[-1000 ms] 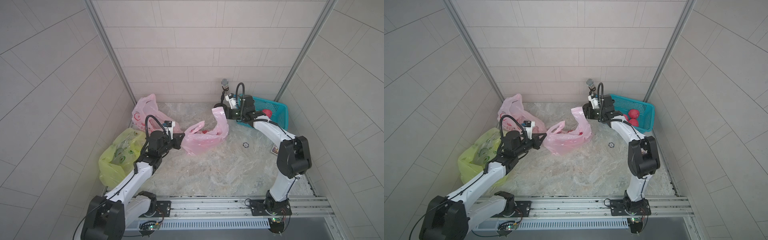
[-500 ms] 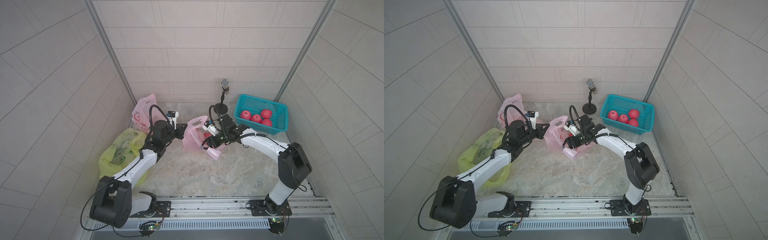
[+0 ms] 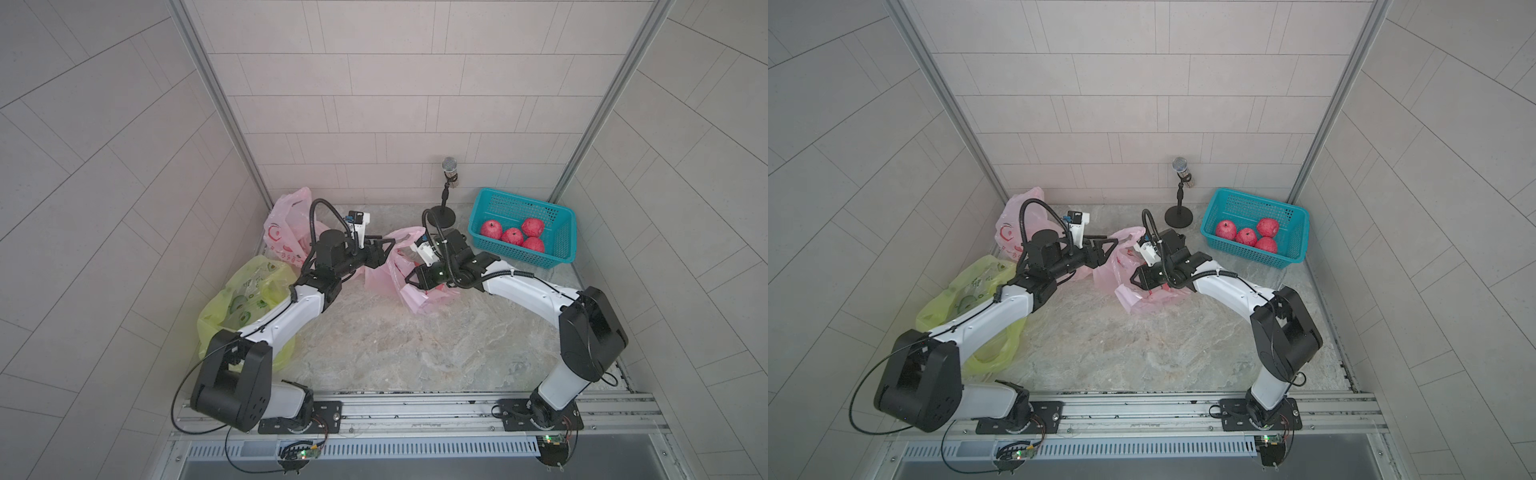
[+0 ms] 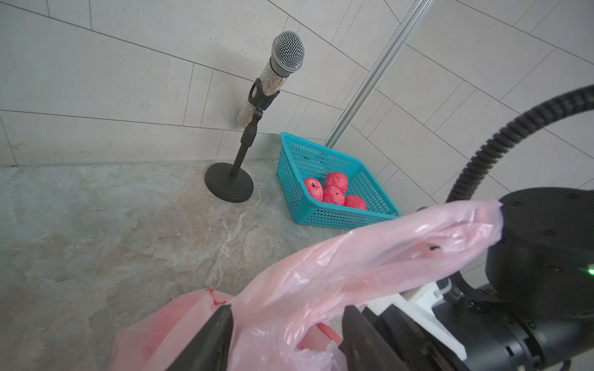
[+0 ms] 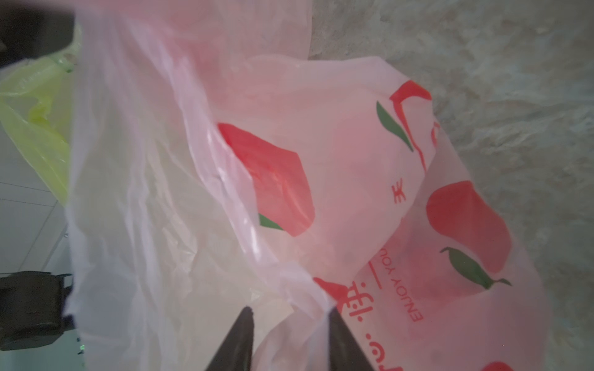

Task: Untie the knot of a plastic bag & take out the apple
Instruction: Untie the plastic bag at the center of the board.

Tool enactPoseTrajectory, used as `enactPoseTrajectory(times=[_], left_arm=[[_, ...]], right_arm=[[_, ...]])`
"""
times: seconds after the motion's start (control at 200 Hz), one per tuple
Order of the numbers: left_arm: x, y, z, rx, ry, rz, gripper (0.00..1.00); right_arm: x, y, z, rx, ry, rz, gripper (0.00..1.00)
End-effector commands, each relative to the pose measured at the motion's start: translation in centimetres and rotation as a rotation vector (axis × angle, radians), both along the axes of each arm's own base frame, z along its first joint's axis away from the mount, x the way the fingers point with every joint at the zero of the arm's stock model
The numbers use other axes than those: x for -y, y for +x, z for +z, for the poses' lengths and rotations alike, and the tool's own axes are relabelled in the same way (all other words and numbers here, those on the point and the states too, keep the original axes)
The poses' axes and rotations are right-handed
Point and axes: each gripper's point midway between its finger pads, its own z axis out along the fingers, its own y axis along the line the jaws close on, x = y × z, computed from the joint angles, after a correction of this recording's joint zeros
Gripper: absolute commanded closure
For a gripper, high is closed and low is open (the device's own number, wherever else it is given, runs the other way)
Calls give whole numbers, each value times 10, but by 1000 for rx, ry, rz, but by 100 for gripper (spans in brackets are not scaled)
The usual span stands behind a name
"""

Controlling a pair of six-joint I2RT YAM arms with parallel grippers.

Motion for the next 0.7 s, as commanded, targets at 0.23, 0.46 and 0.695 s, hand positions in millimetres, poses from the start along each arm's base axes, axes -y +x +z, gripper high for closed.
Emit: enactPoseTrajectory(times=[0.23,0.46,0.695], left_arm=[[-32,-64,-21,-200,106,88,37],[-15,-86,-57,-284,119,115,36],[10,-52,-59,-270,2,112,30]], right_arm=[[0,8,10,33,27,-38,100],[0,5,15,35,54,-39,100],[3,-1,22,48,53,-28,100]])
